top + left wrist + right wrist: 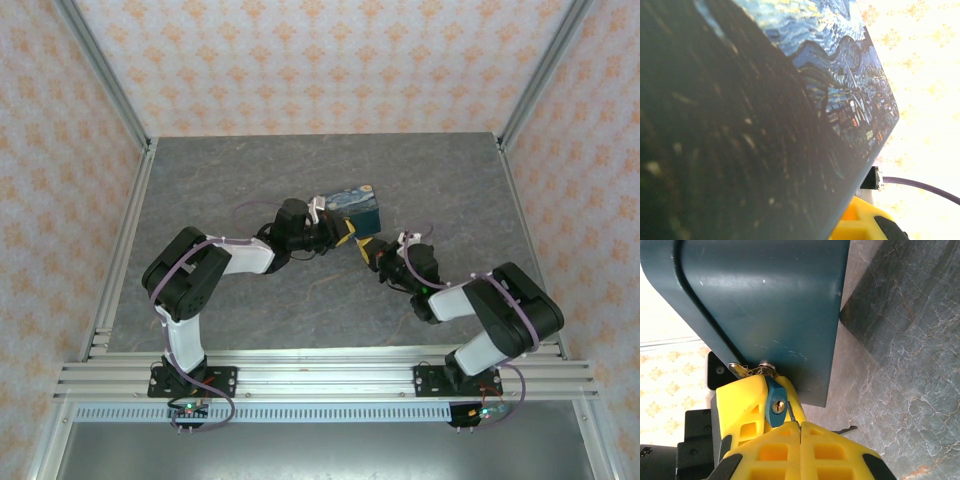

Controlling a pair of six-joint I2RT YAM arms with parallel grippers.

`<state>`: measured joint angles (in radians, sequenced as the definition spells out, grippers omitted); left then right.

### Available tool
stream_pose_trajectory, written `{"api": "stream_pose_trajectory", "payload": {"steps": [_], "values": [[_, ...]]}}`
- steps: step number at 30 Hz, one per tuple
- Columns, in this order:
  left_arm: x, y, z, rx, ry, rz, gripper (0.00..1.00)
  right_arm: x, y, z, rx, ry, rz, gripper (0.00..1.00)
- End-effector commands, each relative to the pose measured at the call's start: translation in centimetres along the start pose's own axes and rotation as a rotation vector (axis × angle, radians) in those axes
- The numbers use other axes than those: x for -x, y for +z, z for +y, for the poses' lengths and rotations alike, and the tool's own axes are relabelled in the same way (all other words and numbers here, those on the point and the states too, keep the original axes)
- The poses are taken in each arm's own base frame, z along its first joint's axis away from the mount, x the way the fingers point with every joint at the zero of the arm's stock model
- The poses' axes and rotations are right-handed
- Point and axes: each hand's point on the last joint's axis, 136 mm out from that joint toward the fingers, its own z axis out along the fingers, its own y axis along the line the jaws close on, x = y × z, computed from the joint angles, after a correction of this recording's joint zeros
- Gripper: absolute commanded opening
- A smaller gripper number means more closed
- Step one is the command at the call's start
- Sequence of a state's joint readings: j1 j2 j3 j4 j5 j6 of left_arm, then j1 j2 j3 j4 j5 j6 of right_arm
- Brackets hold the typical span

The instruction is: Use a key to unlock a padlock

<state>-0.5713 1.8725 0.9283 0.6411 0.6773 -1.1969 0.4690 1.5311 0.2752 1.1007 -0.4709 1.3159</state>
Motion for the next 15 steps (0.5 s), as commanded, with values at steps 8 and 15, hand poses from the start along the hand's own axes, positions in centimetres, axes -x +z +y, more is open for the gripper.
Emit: {"api": "stream_pose_trajectory", "payload": {"steps": [8, 15], "values": [[0.20, -0.66, -2.35, -0.069, 0.040, -0.004, 0.00, 0.13, 0.51, 2.45, 0.080, -0.007, -0.005, 0.00], [0.15, -0.60, -2.25, -0.068, 0.041, -0.004, 0.00, 0.03, 0.20, 2.83, 0.087, -0.009, -0.005, 0.00]]}}
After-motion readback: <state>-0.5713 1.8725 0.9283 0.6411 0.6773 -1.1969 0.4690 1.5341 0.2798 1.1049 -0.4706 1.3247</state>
